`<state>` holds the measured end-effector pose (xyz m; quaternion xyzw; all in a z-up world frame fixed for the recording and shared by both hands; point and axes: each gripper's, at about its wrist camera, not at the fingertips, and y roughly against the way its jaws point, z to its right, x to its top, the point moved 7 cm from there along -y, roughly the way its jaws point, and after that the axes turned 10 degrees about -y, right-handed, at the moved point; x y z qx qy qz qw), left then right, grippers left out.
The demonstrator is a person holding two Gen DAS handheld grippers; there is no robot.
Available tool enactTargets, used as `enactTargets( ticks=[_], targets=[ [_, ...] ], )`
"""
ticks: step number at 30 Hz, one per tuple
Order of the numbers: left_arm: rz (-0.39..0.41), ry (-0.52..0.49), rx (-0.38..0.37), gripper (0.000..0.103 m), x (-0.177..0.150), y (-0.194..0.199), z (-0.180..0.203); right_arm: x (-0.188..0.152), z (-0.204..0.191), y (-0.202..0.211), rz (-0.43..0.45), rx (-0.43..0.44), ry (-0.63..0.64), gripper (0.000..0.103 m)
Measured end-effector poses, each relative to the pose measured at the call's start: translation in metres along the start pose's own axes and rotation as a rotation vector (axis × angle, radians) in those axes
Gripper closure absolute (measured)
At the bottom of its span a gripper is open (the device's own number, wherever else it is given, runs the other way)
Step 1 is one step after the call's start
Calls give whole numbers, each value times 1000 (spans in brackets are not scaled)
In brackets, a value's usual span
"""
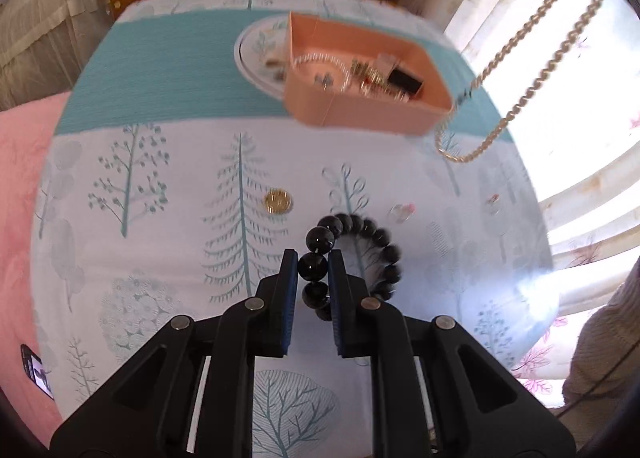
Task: Organize jewelry
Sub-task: 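Carry the necklace and bracelet over the pink box and open both tools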
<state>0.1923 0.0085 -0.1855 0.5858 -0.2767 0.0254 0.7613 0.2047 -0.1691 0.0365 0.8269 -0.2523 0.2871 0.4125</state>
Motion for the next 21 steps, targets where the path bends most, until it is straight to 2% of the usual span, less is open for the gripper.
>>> enactTargets(
  ticks=[5, 13, 17, 21],
  targets=[
    [78, -37, 17, 91, 34, 41, 6, 23, -18, 30, 72, -12, 15, 99],
    [206, -95, 84, 91, 119, 90, 16, 57, -16, 47, 153, -94, 5, 99],
    [221, -81, 98, 91, 157, 83, 14, 65, 0, 37, 147, -131, -31, 99],
    [185, -82, 131, 91, 189, 48, 16, 64, 28, 13, 121, -153, -81, 99]
  ],
)
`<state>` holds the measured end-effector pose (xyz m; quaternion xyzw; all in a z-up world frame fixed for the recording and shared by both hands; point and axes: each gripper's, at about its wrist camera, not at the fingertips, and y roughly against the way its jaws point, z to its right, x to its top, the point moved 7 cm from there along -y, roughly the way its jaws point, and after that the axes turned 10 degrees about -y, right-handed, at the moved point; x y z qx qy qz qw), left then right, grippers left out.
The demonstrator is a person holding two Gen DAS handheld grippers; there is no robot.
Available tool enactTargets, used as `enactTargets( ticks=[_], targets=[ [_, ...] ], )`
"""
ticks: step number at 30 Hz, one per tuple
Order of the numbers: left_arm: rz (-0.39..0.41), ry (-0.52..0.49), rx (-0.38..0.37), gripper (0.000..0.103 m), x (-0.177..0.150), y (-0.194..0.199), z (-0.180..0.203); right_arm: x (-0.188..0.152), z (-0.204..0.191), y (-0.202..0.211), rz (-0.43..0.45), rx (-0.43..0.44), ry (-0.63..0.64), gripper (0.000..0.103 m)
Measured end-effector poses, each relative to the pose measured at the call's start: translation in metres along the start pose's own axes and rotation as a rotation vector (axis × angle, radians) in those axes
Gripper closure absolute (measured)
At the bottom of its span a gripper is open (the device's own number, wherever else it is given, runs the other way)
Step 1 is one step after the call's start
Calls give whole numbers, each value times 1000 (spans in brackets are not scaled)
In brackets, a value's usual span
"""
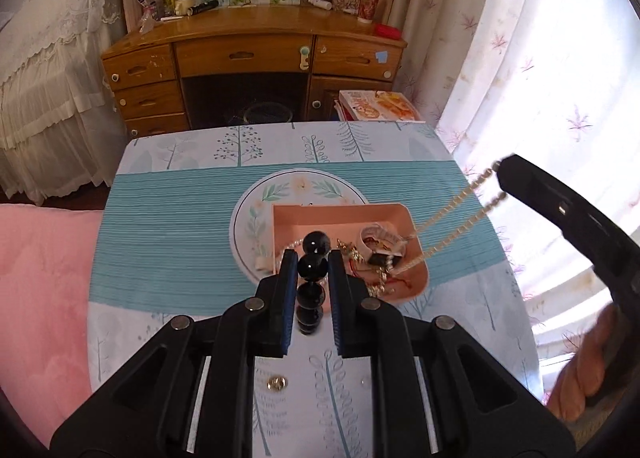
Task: Organize jewelry
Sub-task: 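Carry the necklace and bracelet over the pink box and open both tools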
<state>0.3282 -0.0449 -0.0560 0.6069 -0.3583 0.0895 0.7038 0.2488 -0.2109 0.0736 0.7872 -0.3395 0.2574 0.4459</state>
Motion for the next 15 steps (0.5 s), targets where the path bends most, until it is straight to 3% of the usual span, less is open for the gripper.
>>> enactTargets(
  ticks=[5, 11, 15],
  targets=[
    [-43, -13, 36, 91, 12, -55, 8, -3, 28, -27, -20, -15, -48, 99],
    [-87, 19, 0, 91, 9, -103, 10, -2, 48, -44, -23, -16, -59, 99],
    [-153, -7, 74, 90, -8, -125, 0, 1, 53, -56, -30, -3, -69, 99]
  ],
)
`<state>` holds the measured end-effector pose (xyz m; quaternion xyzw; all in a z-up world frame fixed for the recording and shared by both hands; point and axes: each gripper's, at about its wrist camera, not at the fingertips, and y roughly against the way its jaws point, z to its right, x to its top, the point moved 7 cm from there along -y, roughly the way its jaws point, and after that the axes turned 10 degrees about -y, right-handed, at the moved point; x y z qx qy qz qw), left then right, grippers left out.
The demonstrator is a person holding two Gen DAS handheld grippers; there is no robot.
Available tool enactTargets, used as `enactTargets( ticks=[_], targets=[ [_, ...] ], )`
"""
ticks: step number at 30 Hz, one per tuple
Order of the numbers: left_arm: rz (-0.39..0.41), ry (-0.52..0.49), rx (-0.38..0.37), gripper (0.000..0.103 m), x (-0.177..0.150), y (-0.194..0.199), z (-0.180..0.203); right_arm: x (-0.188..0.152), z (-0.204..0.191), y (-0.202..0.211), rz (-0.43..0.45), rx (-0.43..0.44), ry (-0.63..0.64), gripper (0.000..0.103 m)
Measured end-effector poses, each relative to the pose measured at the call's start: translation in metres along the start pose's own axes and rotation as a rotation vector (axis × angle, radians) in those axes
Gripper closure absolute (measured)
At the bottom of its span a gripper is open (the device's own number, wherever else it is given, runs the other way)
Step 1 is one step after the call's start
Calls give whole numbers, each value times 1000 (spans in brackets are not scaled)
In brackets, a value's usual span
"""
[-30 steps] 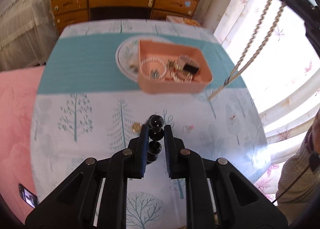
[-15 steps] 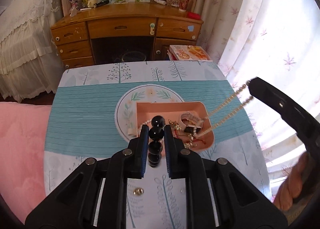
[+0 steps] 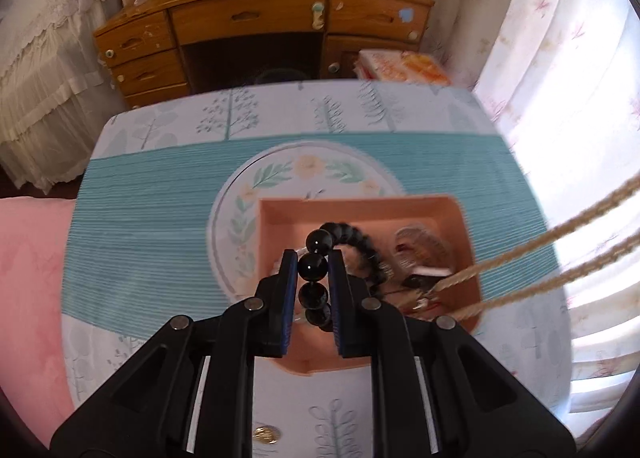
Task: Organize jewelry
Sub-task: 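Carry the necklace and bracelet over the pink box and open both tools, then withdraw both tools from the box toward the ring and gold round brooch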
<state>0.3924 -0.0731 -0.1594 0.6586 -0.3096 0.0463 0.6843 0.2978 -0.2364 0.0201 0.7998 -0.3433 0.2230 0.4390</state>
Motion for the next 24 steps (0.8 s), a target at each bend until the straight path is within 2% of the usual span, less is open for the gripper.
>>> enactTargets(
  ticks=[2, 4, 11, 14, 19, 24],
  targets=[
    [-56, 3, -14, 90, -10, -10, -6, 0, -2, -4, -3, 6, 3, 99],
    [-76, 35, -51, 90, -19, -13, -14, 0, -5, -10, -6, 12, 14, 99],
    [-11, 100, -89, 90, -45, 12, -39, 6, -28, -27, -2, 29, 35, 99],
    [8, 121, -86, 89, -63, 23, -48, 8, -38, -38, -6, 35, 35, 99],
    [44, 145, -39, 89, -97, 40, -60, 7, -54, -64, -24, 36, 32, 99],
    [31, 192, -26, 89, -131, 39, -73, 1, -62, -95, -62, 37, 28, 99]
  ],
)
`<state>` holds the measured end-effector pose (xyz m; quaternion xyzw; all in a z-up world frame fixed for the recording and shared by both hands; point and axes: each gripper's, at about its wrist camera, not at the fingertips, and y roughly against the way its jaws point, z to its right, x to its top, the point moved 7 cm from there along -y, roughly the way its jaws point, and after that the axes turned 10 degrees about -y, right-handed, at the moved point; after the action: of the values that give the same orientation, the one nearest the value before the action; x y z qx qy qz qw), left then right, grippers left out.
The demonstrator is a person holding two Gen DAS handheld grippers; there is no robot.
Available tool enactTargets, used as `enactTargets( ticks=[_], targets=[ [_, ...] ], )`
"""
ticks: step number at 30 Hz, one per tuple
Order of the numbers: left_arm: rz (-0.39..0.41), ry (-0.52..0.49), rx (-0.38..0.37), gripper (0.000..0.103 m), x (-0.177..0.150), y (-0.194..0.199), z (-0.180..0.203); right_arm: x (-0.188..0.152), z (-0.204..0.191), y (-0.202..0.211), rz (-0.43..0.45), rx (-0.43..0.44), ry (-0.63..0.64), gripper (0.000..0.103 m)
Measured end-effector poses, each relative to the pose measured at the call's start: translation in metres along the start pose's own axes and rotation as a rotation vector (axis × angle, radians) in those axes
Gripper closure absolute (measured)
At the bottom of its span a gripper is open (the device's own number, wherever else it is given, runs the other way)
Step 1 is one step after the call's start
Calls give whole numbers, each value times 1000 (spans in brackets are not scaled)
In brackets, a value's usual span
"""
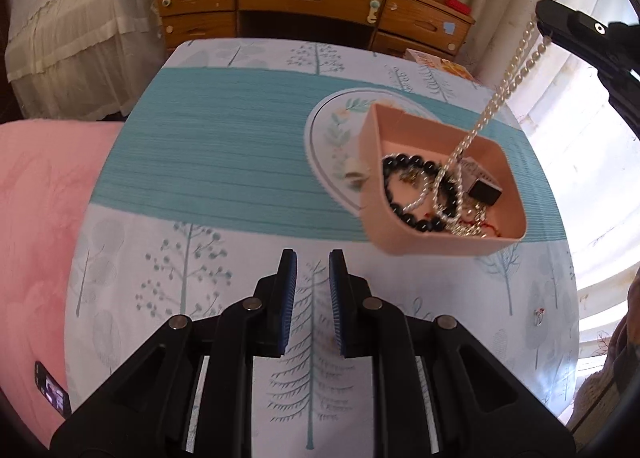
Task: Organize jewelry
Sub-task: 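Withdraw both tools from the box toward the ring and gold round brooch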
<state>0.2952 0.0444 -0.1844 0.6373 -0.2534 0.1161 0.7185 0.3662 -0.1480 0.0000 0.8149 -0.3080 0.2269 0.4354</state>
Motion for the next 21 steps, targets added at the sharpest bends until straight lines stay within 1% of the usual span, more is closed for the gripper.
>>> enactTargets(
  ticks=[5, 9, 12, 13, 16, 18, 19, 20, 21],
  targets=[
    [-8, 15, 14, 89, -17, -1, -12, -7, -8, -36, -41, 1, -1, 99],
    [-17, 29, 6, 89, -27, -3, -17, -10, -11, -54, -46, -18, 6, 99],
    [-26, 29, 2, 89, -32, -5, -18, -15, 3, -65, -65, -60, -14, 99],
    [-27, 28, 1, 89, -33, -5, -18, -18, 10, -71, -78, -86, -26, 98],
    [-28, 21, -15, 89, -38, -4, -17, -30, 30, -83, -118, -122, -63, 97],
    [-30, 19, -32, 89, -41, -4, -16, -39, 43, -87, -137, -129, -83, 86],
    [-30, 17, -37, 89, -43, -4, -15, -43, 50, -86, -143, -132, -94, 75],
    [-30, 14, -37, 89, -45, -3, -14, -47, 55, -86, -144, -134, -101, 69],
    [-30, 12, -36, 89, -46, -2, -14, -52, 59, -83, -136, -132, -102, 68]
  ],
)
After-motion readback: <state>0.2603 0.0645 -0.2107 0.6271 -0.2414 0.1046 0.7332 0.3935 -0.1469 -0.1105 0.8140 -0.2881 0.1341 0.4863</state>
